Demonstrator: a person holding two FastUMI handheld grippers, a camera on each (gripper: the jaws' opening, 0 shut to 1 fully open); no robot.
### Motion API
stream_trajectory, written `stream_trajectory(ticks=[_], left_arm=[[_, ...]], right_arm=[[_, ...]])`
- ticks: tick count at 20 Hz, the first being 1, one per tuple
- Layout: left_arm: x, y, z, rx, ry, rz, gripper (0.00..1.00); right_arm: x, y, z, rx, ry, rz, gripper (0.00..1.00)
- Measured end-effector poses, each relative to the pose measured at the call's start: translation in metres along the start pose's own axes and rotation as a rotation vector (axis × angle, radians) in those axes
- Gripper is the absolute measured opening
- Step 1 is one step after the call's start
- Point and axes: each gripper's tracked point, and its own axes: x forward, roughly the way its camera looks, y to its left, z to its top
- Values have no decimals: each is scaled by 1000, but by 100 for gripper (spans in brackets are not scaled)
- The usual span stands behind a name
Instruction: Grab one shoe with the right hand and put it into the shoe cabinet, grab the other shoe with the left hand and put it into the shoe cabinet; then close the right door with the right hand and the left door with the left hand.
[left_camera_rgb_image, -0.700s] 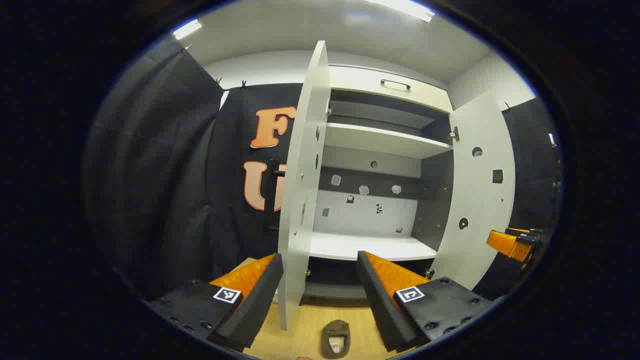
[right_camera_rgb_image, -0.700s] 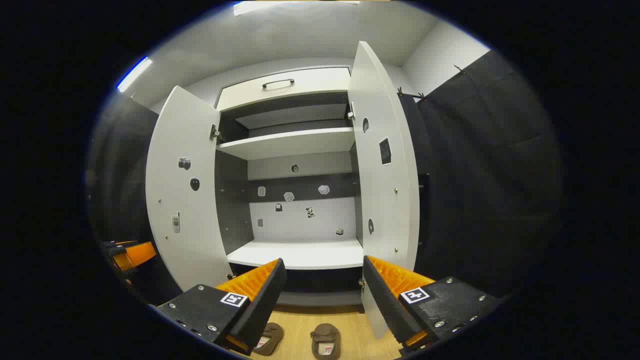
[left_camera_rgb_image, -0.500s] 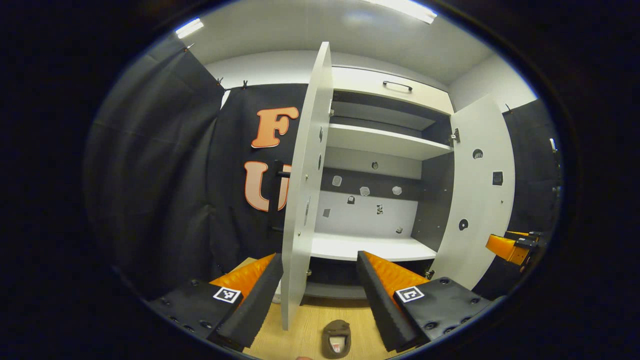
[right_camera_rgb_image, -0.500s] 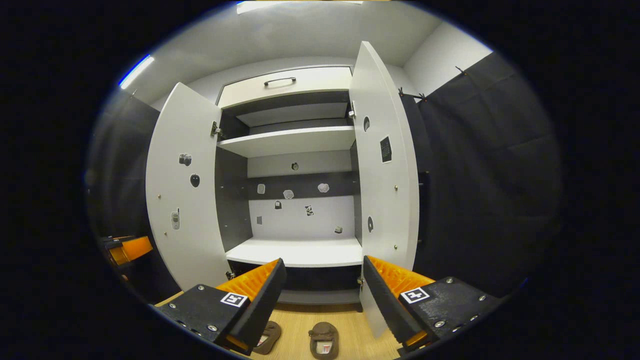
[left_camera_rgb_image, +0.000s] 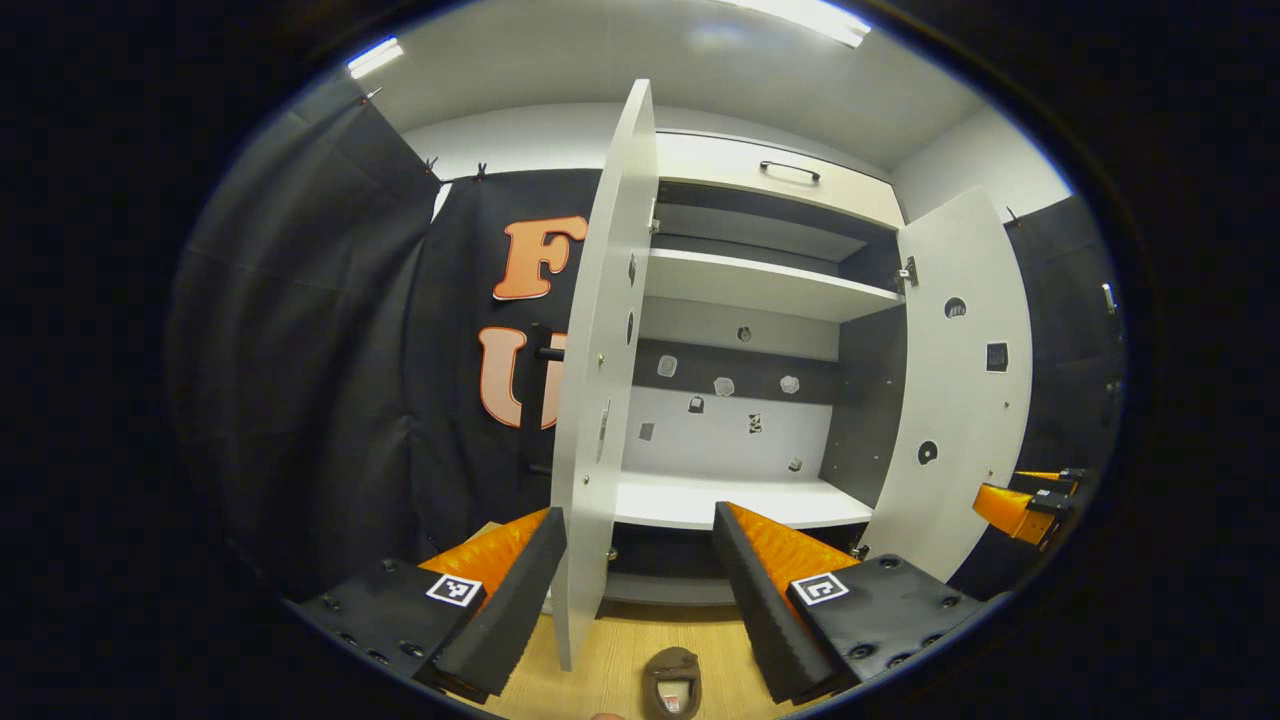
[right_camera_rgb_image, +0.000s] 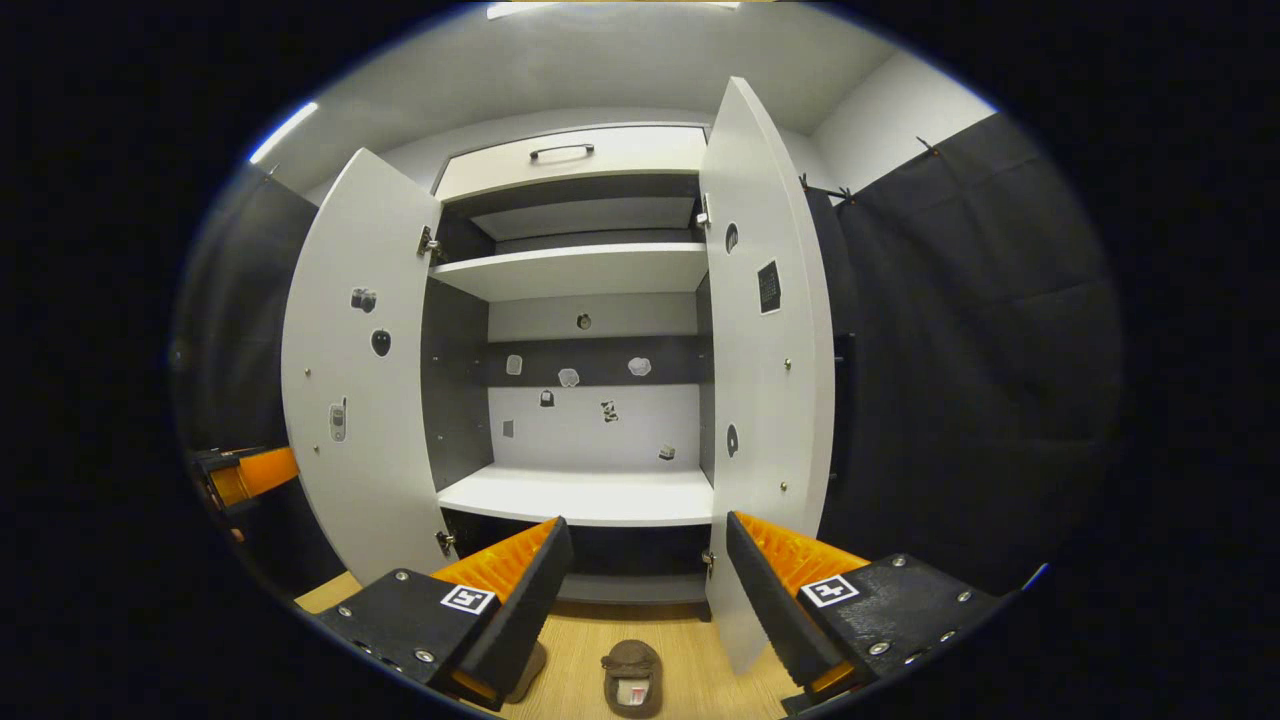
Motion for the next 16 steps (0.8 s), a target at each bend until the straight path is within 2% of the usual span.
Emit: stream_trajectory(ticks=[6, 7, 8, 16], left_arm=[[5, 1, -2, -1, 10, 0, 96], [6, 3, -4, -1, 12, 1, 99], [7, 3, -5, -1, 13, 3, 96], [11, 13, -10, 12, 25, 26, 96]], right_arm=[[23, 5, -64, -16, 109, 5, 95], [28, 5, -81, -23, 137, 5, 95], [33, 5, -98, -28, 169, 4, 95], [51, 4, -264, -6, 458, 3, 96]])
